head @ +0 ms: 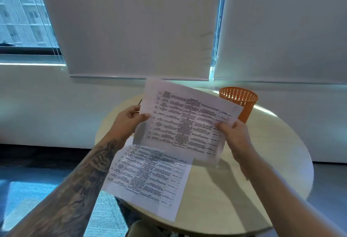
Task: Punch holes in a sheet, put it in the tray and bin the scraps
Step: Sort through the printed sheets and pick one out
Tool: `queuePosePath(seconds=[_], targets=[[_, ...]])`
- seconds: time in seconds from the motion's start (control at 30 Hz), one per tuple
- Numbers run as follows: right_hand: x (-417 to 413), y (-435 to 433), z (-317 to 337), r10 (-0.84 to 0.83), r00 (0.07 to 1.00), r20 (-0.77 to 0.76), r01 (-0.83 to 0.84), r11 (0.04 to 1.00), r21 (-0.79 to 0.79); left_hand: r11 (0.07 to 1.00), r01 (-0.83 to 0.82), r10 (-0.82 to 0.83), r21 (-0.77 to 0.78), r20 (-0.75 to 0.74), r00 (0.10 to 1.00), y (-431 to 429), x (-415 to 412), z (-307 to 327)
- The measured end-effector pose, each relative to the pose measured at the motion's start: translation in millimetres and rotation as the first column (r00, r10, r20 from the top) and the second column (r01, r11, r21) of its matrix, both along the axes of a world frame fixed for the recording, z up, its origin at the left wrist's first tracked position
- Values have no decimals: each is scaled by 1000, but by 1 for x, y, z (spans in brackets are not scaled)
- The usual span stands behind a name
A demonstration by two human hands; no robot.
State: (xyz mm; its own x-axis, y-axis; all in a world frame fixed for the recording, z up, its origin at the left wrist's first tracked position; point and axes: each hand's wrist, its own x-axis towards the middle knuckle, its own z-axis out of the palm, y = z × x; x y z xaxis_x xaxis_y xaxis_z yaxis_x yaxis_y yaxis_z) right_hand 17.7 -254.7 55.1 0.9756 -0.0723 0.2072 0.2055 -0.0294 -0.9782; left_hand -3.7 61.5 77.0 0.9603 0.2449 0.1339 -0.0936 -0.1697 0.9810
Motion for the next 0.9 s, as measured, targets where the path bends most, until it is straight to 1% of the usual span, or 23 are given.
queuePosePath(seconds=[0.07, 0.17, 0.23, 0.37, 0.43, 0.53, 0.6, 0.67, 0.77, 0.83, 0.9], targets=[[-1, 4, 4, 29, 999, 28, -27, 998, -59, 1000, 22, -22, 5, -16, 1000, -4, -1, -2], [1, 11, 13, 33, 996, 82, -26, 996, -90, 997, -63, 65, -36, 45, 997, -11, -3, -1], [4, 13, 19, 28, 993, 114, -17, 996, -93, 991, -115, 121, -62, 93, 988, -15, -5, 2], [5, 15, 15, 35, 991, 128, -24, 996, -86, 987, -139, 149, -82, 136, 980, -19, -11, -3], [1, 14, 1, 35, 995, 96, -28, 996, -82, 985, -144, 153, -91, 104, 983, -19, -15, -19], [-3, 11, -25, 41, 998, 41, -36, 993, -114, 987, -138, 139, -86, 0, 990, -21, -24, -49], [-5, 12, -35, 45, 999, 0, -45, 993, -113, 988, -122, 120, -96, -34, 992, -24, -26, -58], [-4, 16, -35, 54, 998, -31, -58, 992, -110, 990, -110, 107, -83, -41, 993, -25, -24, -58], [-1, 23, -25, 88, 996, -19, -89, 989, -114, 992, -115, 113, -50, -44, 993, -18, -19, -52], [3, 27, -20, 78, 997, -3, -78, 990, -122, 991, -126, 124, -42, -40, 991, -12, -17, -47], [7, 30, -23, 83, 996, -21, -85, 989, -118, 988, -149, 149, -36, -19, 989, -4, -17, -44]])
